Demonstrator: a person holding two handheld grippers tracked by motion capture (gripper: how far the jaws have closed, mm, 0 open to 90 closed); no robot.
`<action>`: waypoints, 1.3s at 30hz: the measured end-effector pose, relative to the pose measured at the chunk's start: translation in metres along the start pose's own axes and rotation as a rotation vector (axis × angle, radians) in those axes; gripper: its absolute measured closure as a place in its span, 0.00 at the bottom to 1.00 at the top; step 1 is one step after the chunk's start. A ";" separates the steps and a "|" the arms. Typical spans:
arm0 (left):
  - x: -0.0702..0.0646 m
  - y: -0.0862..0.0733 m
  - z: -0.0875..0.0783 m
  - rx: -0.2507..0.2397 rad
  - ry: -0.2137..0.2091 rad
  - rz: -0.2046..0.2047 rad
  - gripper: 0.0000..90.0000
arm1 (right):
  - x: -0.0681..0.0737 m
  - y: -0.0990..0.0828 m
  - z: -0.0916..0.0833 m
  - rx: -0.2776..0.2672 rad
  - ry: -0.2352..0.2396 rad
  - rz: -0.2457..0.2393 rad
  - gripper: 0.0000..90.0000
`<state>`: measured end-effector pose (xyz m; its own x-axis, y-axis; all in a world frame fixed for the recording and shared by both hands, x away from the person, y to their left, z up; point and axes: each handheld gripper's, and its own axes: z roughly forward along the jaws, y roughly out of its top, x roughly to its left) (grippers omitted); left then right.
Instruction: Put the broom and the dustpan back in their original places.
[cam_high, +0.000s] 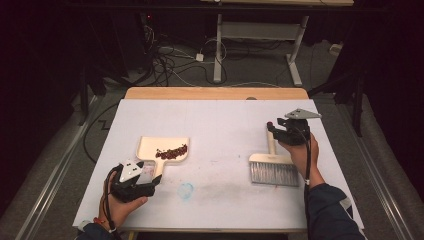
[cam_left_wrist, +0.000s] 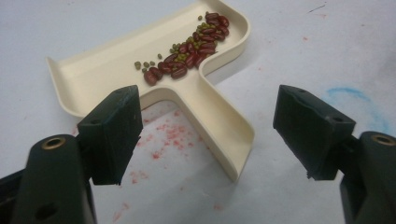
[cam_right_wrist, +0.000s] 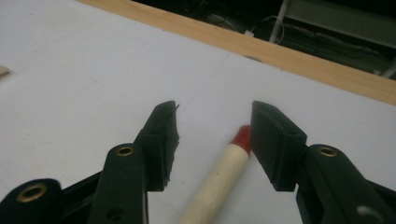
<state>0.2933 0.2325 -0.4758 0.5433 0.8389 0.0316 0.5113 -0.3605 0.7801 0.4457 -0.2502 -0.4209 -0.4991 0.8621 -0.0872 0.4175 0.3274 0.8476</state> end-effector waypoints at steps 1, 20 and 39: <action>0.000 0.000 0.001 0.006 0.004 -0.003 0.25 | 0.001 0.000 -0.001 -0.015 0.008 0.004 0.59; -0.013 0.004 0.006 0.008 -0.013 0.105 0.24 | 0.008 0.009 -0.026 -0.181 -0.030 0.004 0.27; -0.013 0.005 0.005 -0.007 -0.030 0.102 0.27 | 0.024 0.016 -0.045 -0.253 -0.007 -0.044 0.23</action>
<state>0.2924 0.2174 -0.4757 0.6118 0.7856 0.0923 0.4477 -0.4402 0.7783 0.4057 -0.2419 -0.3861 -0.5069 0.8522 -0.1299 0.1917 0.2584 0.9468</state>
